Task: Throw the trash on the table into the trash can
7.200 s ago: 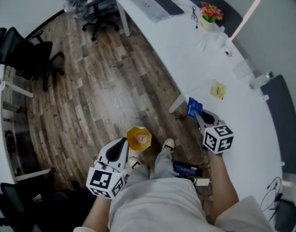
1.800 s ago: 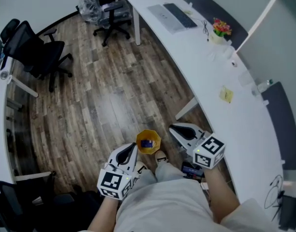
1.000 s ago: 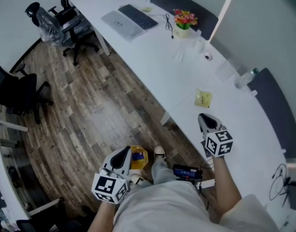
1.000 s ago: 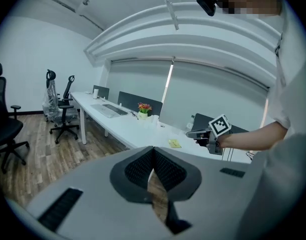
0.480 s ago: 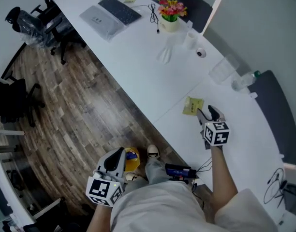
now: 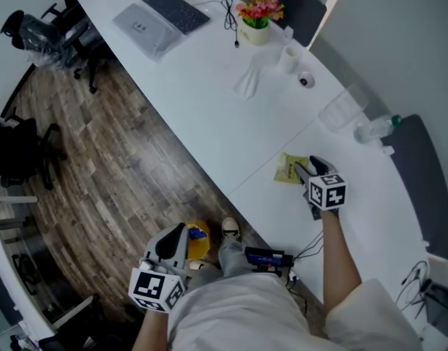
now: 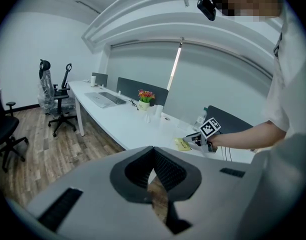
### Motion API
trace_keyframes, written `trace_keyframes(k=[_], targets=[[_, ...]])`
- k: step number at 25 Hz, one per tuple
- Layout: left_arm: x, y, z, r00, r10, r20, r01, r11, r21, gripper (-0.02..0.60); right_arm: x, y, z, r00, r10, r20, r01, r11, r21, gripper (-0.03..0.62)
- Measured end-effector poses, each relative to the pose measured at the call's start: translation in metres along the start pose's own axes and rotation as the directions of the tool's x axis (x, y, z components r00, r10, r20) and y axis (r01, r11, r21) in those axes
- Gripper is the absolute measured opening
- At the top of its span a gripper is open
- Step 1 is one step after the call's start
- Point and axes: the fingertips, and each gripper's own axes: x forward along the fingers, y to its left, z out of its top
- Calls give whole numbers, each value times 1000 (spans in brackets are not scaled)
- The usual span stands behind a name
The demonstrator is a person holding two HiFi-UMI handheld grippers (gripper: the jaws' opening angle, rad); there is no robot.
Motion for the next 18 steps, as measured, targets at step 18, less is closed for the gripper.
trace_keyframes(k=[18], targets=[[5, -7, 9, 1000, -30, 1, 30, 999, 22, 0, -24, 24, 17, 992, 99, 77, -104, 992, 66, 31]])
